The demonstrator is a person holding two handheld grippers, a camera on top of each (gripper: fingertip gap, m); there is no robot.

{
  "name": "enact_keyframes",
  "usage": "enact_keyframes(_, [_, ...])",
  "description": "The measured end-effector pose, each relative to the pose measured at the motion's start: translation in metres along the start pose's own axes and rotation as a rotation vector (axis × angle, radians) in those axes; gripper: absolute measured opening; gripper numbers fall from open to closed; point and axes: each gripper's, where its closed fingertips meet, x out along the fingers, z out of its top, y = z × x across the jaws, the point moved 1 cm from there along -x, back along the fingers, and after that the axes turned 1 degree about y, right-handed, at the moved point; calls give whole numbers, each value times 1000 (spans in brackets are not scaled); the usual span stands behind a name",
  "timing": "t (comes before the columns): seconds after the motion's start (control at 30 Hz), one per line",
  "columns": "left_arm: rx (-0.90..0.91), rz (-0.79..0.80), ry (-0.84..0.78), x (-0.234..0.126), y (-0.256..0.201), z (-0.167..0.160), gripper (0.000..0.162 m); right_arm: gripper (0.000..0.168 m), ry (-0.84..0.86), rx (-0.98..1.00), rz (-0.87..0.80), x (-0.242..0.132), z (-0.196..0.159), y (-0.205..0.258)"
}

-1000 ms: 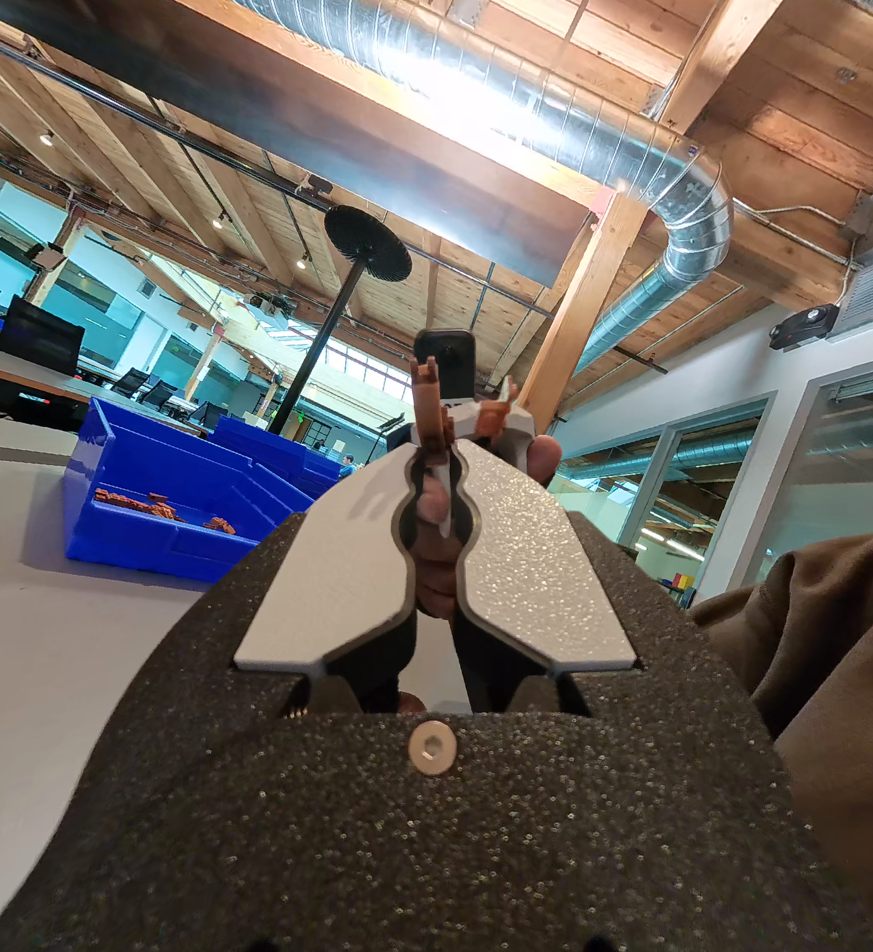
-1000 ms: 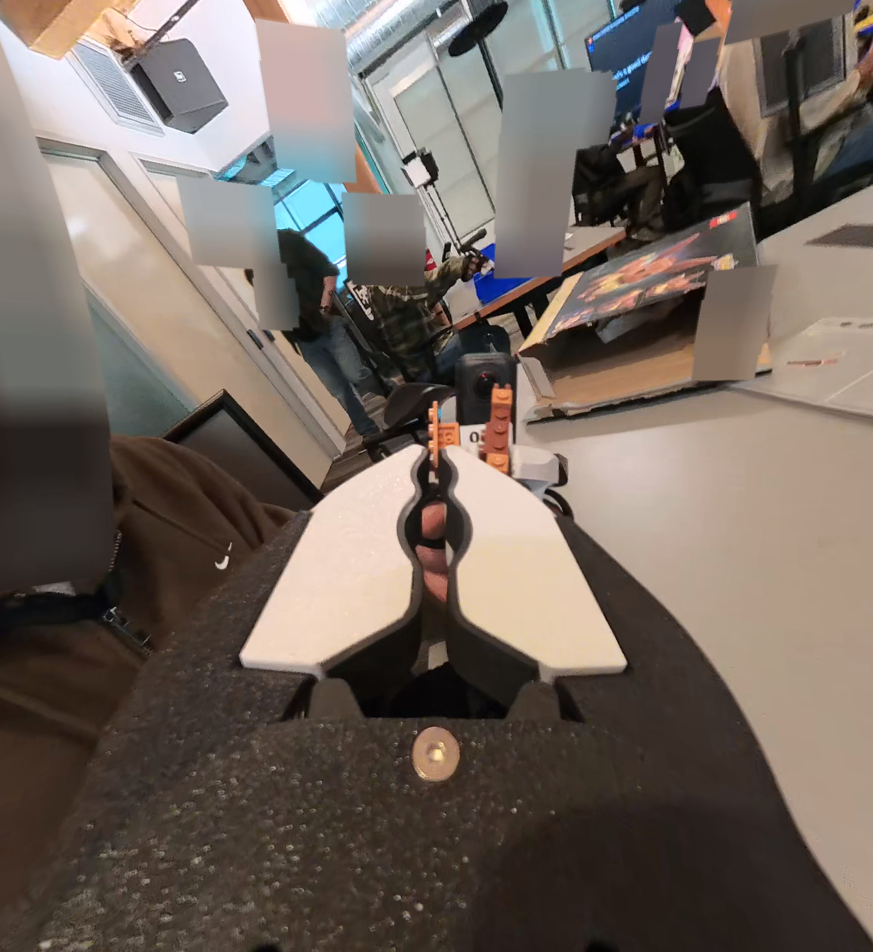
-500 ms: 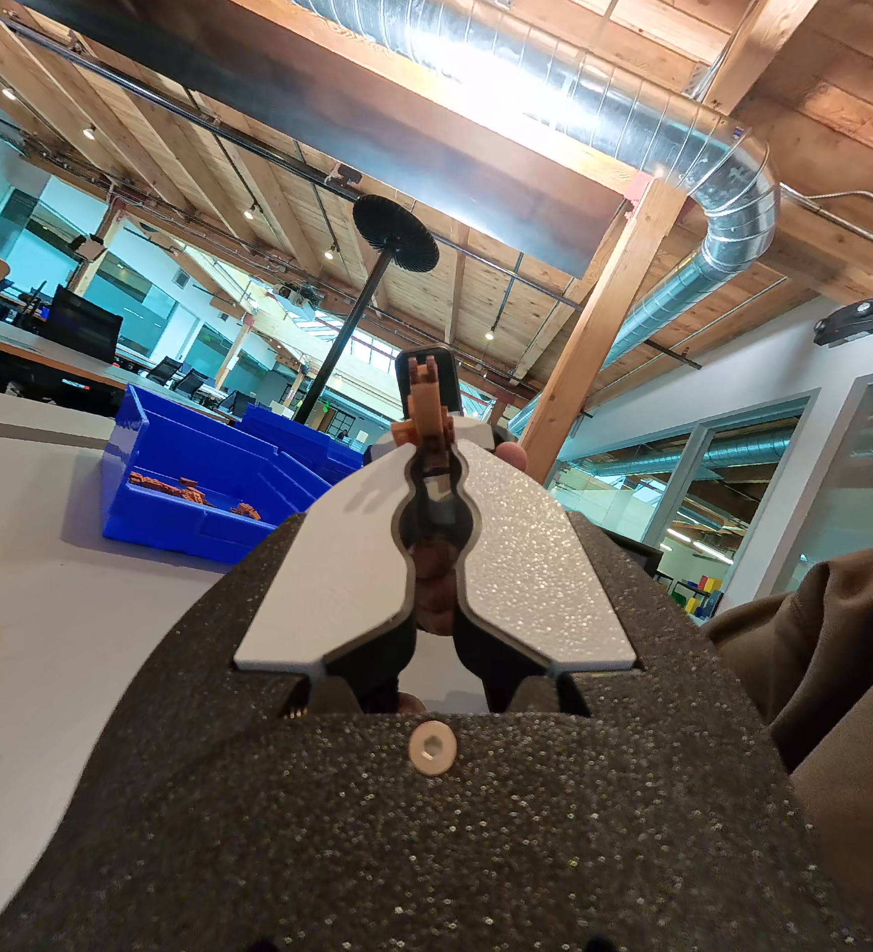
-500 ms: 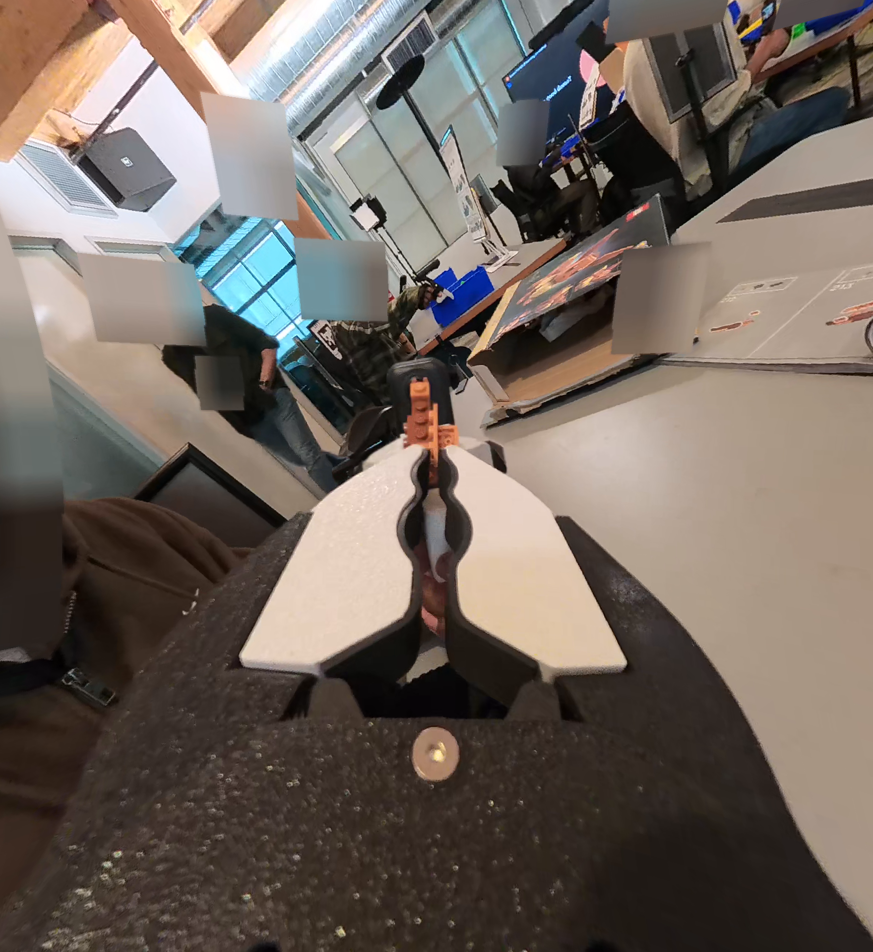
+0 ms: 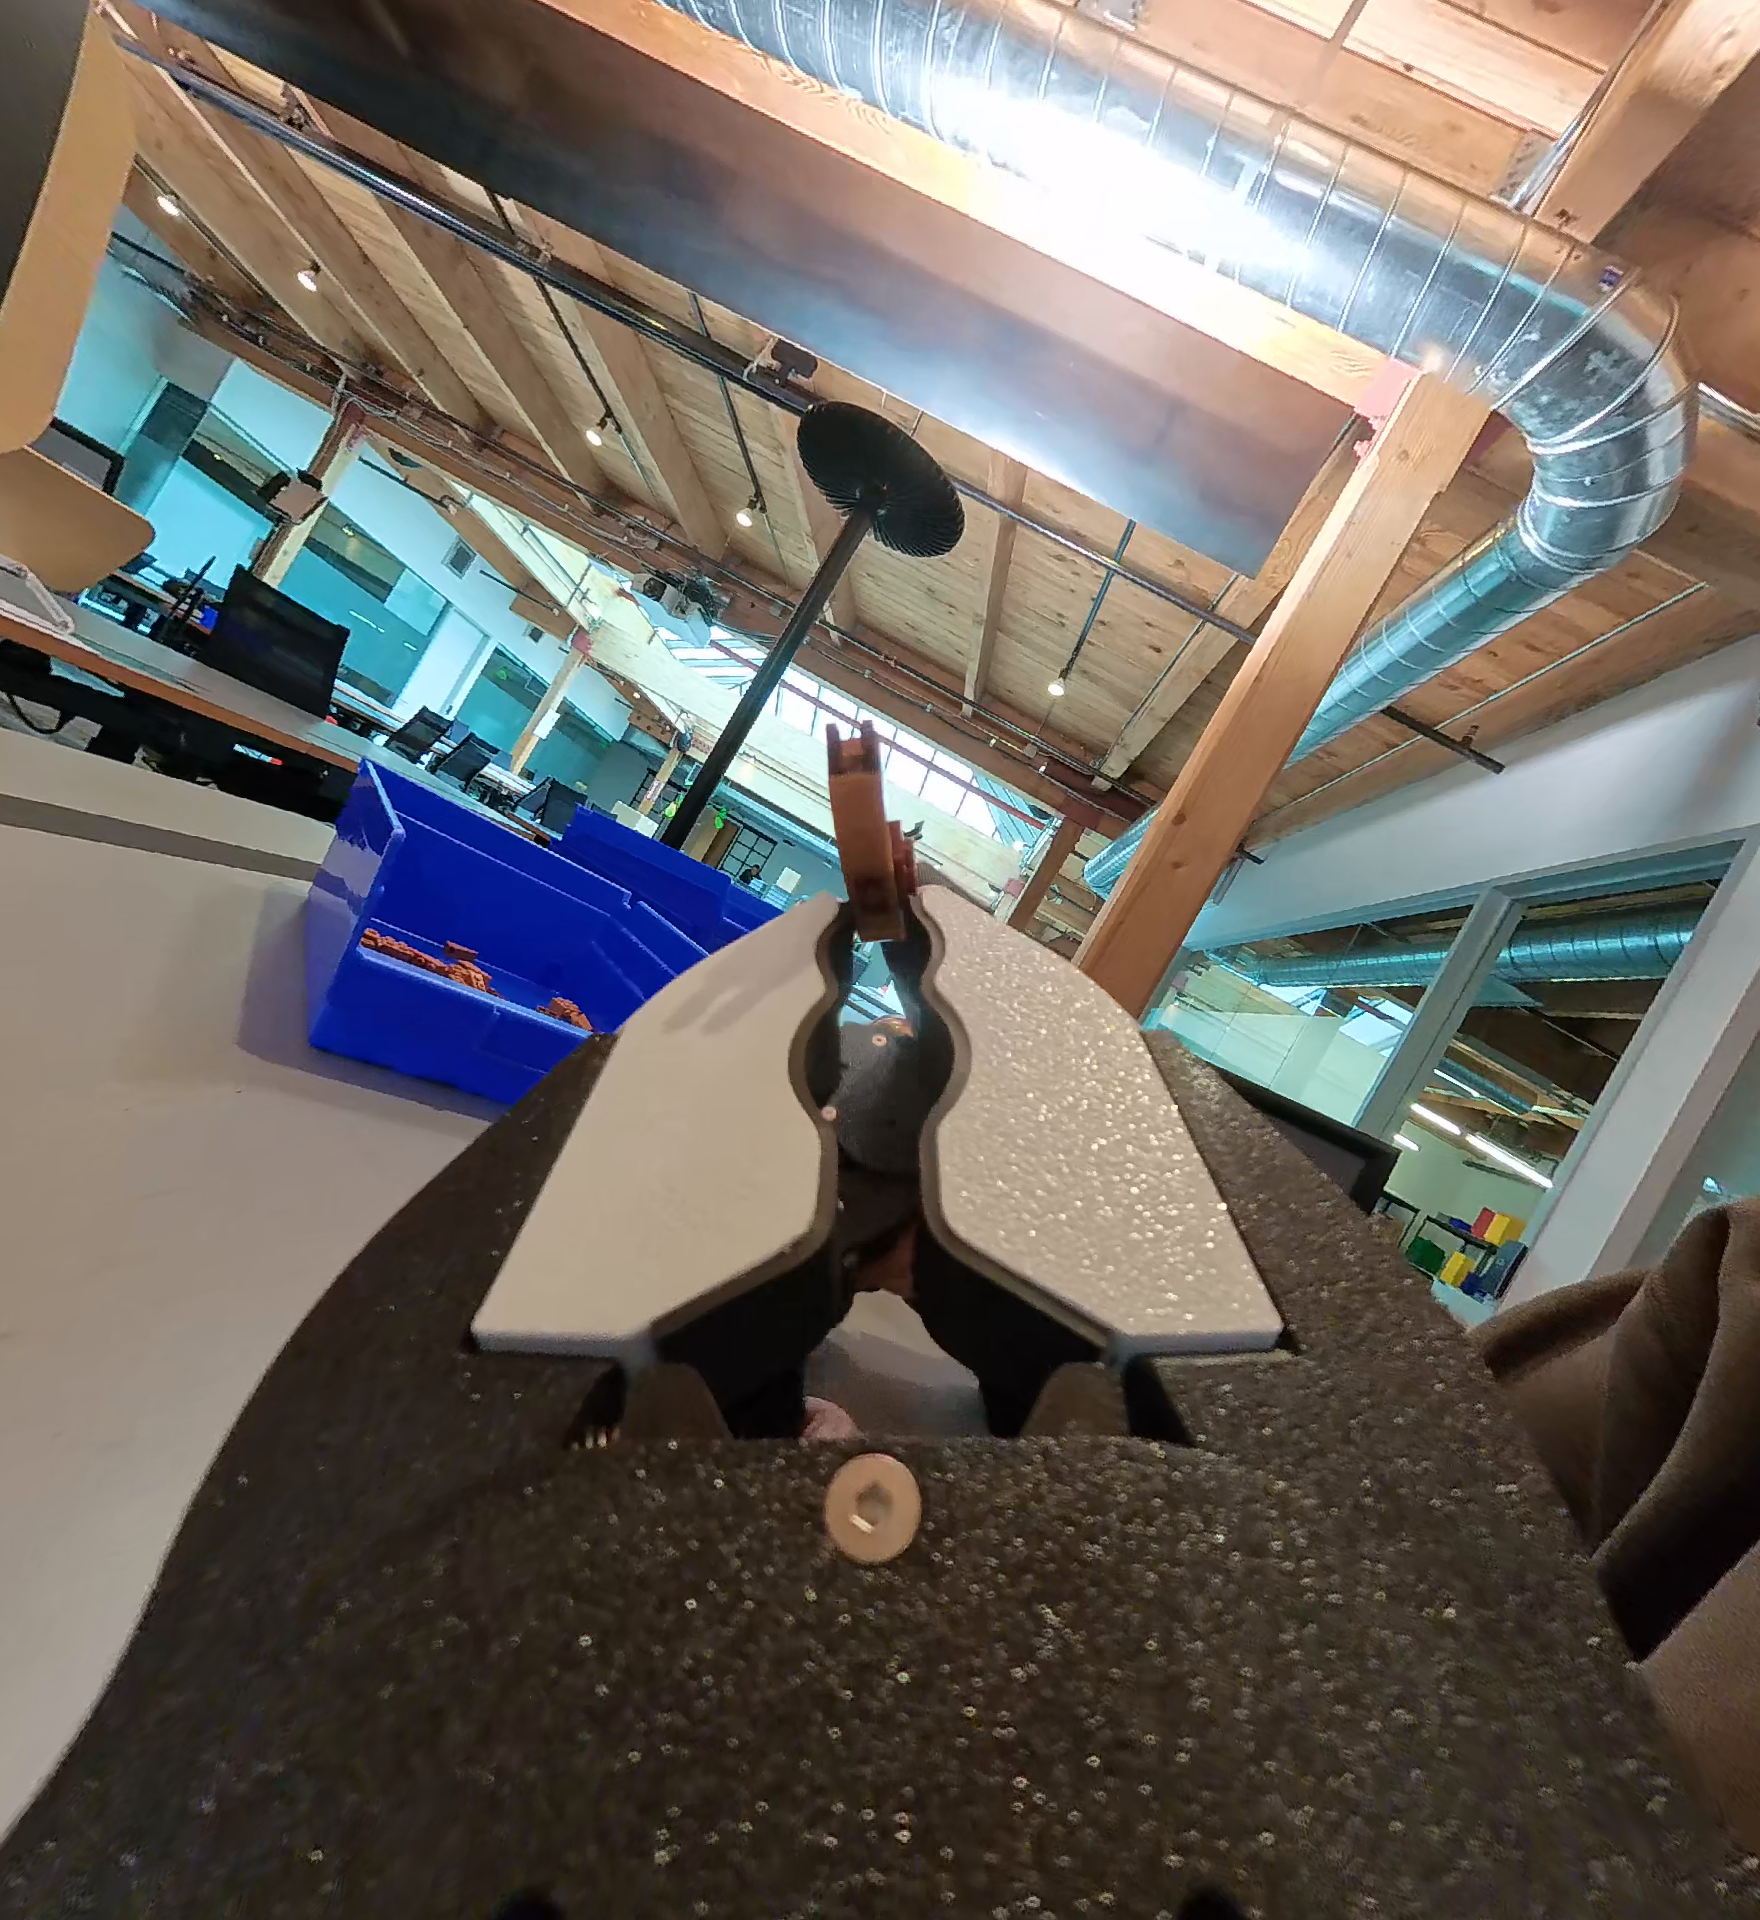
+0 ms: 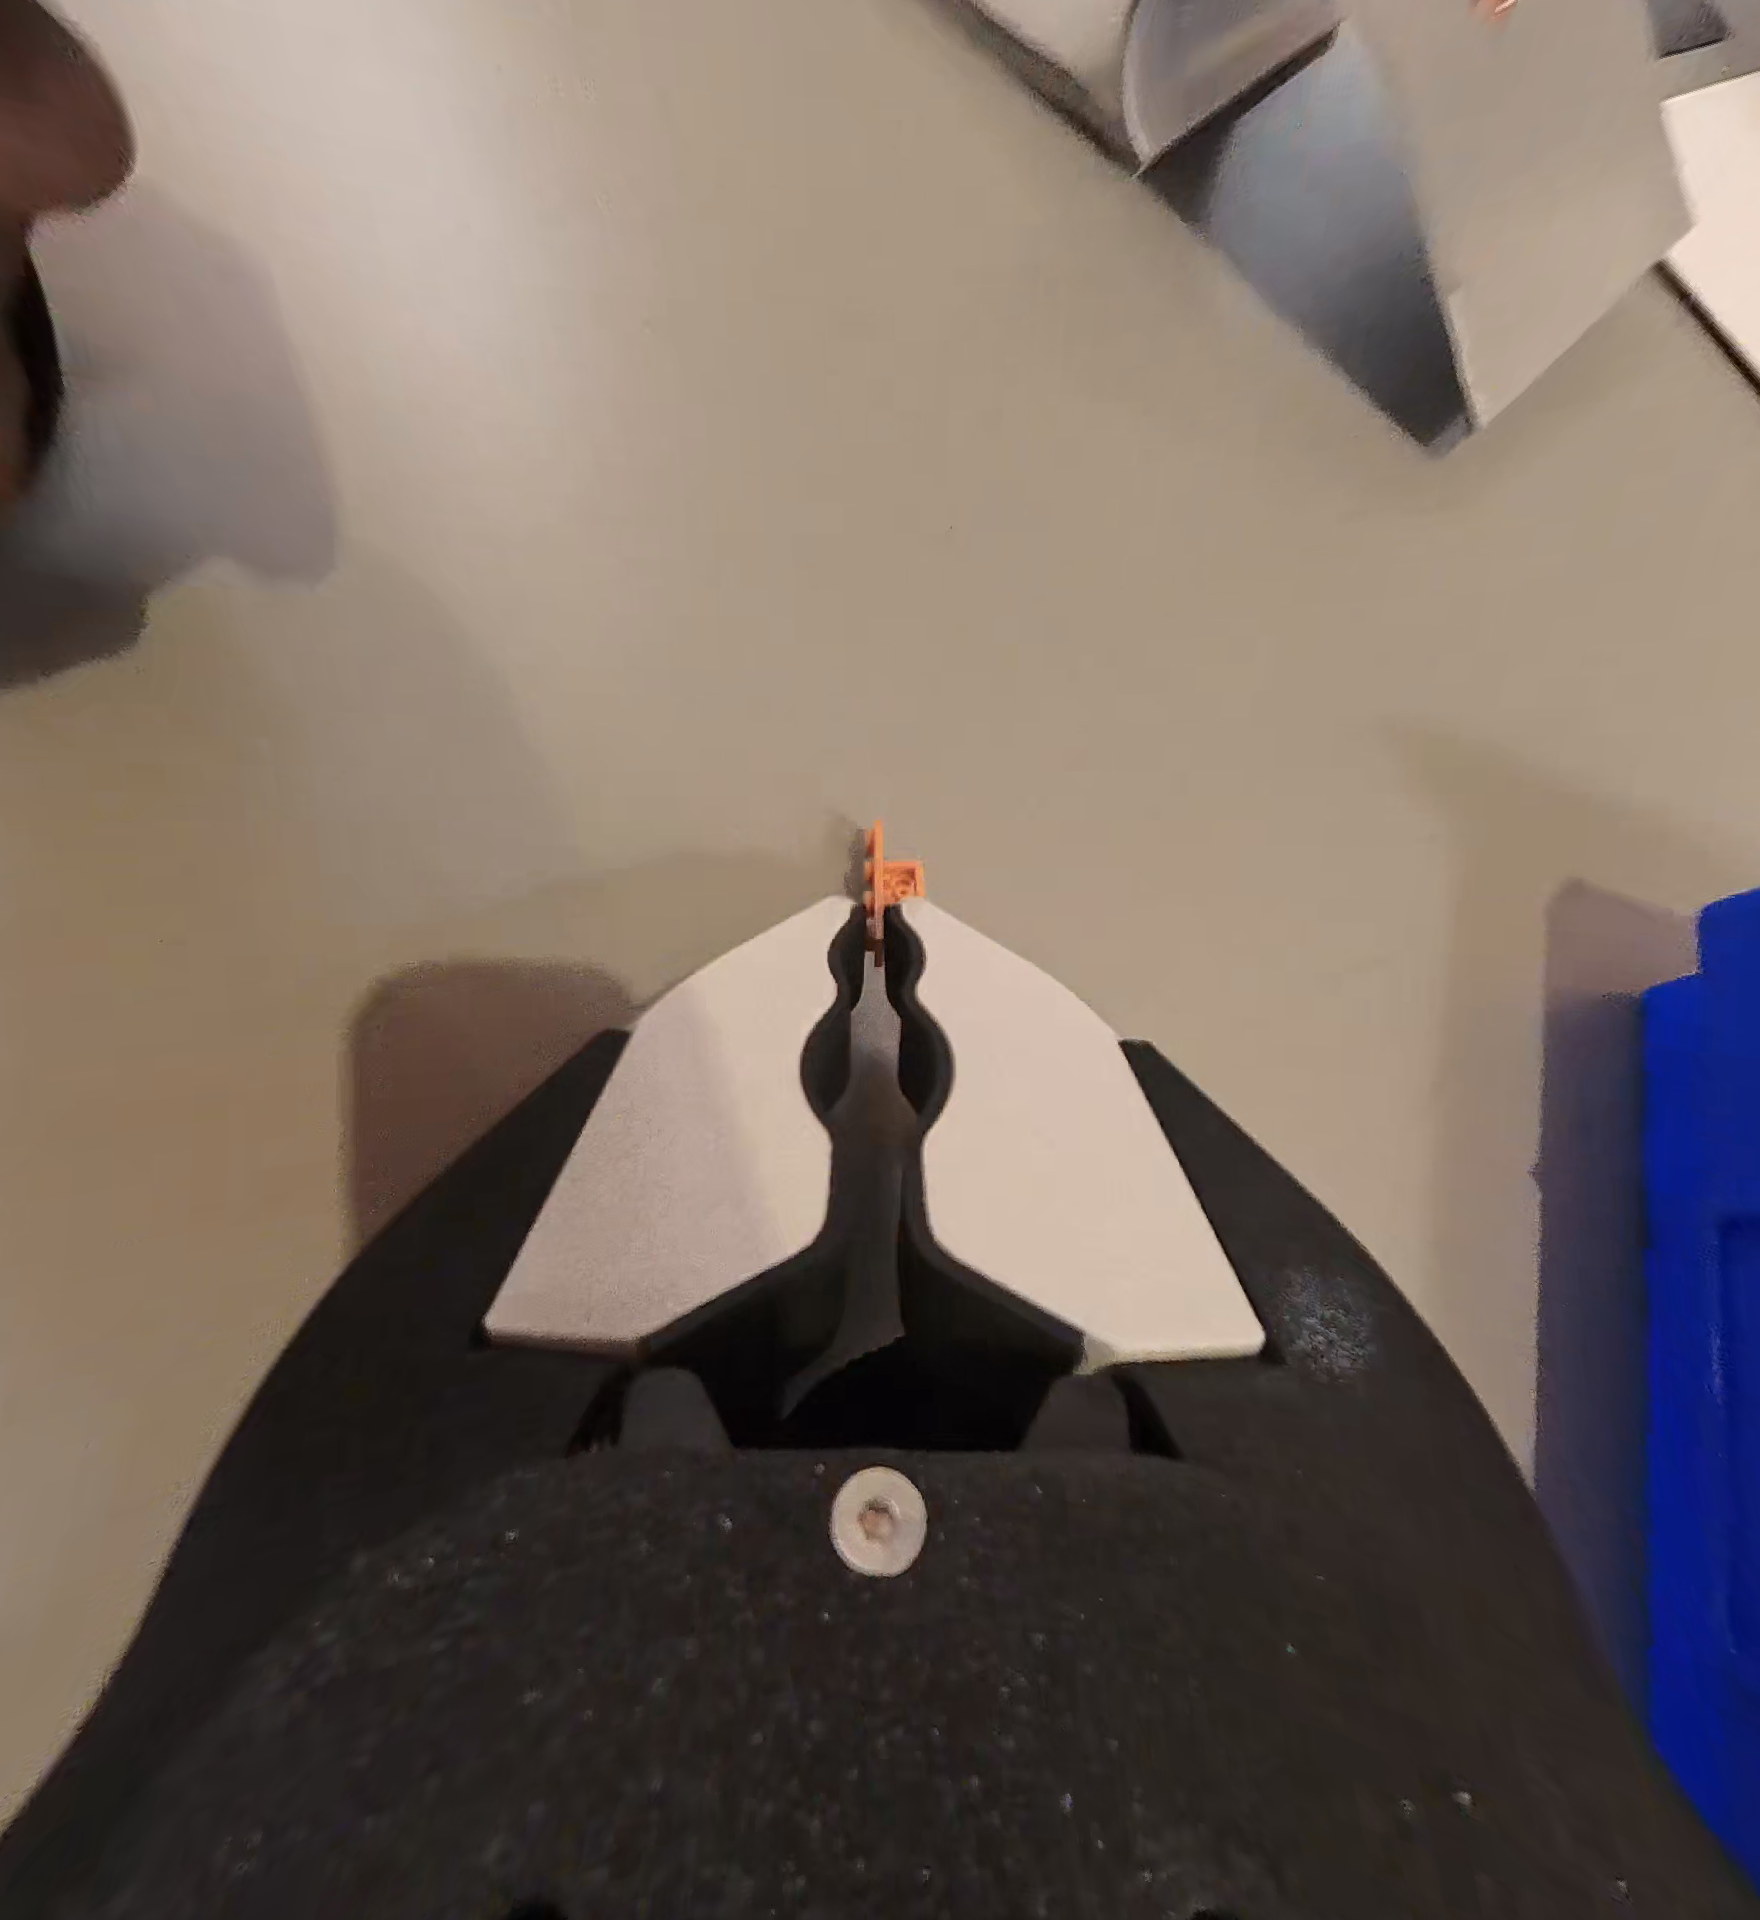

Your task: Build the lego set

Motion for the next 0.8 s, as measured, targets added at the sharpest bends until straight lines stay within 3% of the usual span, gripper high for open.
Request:
enact_keyframes(0.17, [-1, 4, -1, -1, 1, 0, 10, 17, -7, 26, 55, -1, -9, 15])
enact_keyframes(0.33, [1, -1, 7, 1, 0, -2, 10, 17, -56, 295, 38, -8, -6, -6])
enact_keyframes(0.47, [5, 1, 4, 0, 0, -1, 10, 17, -49, 386, 61, -3, -2, -5])
enact_keyframes(0.8, [5, -4, 3, 0, -1, -1, 10, 13, 72, 311, -11, 10, -6, 3])
